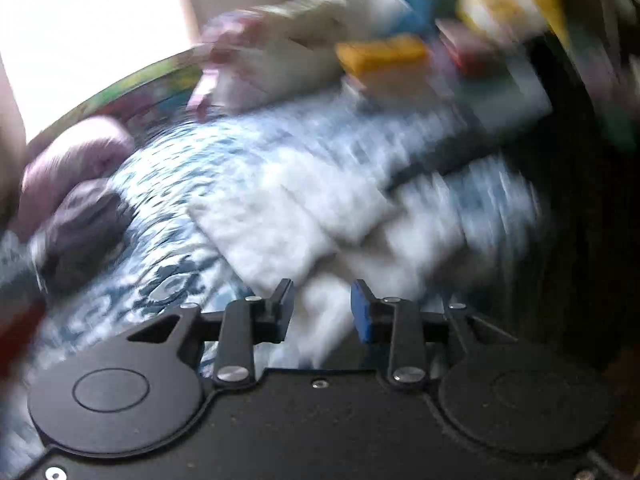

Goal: Fold clothes

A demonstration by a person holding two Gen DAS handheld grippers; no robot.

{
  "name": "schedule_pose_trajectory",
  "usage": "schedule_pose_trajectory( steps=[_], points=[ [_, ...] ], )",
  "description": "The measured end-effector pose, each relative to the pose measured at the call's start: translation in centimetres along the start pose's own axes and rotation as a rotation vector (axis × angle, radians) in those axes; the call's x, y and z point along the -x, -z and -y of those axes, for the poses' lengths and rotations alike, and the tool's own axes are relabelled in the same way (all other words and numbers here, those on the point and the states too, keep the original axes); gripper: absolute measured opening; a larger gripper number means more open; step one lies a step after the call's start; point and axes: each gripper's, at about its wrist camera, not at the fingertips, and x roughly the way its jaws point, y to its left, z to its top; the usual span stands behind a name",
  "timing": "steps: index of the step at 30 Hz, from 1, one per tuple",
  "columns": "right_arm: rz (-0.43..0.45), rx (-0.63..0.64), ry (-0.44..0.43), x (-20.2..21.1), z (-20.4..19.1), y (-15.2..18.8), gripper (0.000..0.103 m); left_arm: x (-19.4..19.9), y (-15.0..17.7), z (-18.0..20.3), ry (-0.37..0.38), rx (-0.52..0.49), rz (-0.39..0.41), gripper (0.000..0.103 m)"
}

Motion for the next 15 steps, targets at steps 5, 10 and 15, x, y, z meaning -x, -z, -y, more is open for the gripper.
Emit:
schedule_pose_trajectory(
  steps=[5,10,15],
  points=[
    [0.063,-0.019,-0.013,-0.1,0.7,-0.4,0.035,-4.3,0.1,-0.1,-0.005,0.090,-0.026,0.021],
    [-0.036,0.230,-0.088,-0.1,-2.8,1.3,0.032,-6.4,2.9,3.9,-0.042,-0.082,-0.120,0.015],
    [-0.181,0.370,-0.024,-1.5,-4.7,3.4,0.030,-6.3,2.8,3.5,-0.039,-0.043,-0.120,0.015]
  ],
)
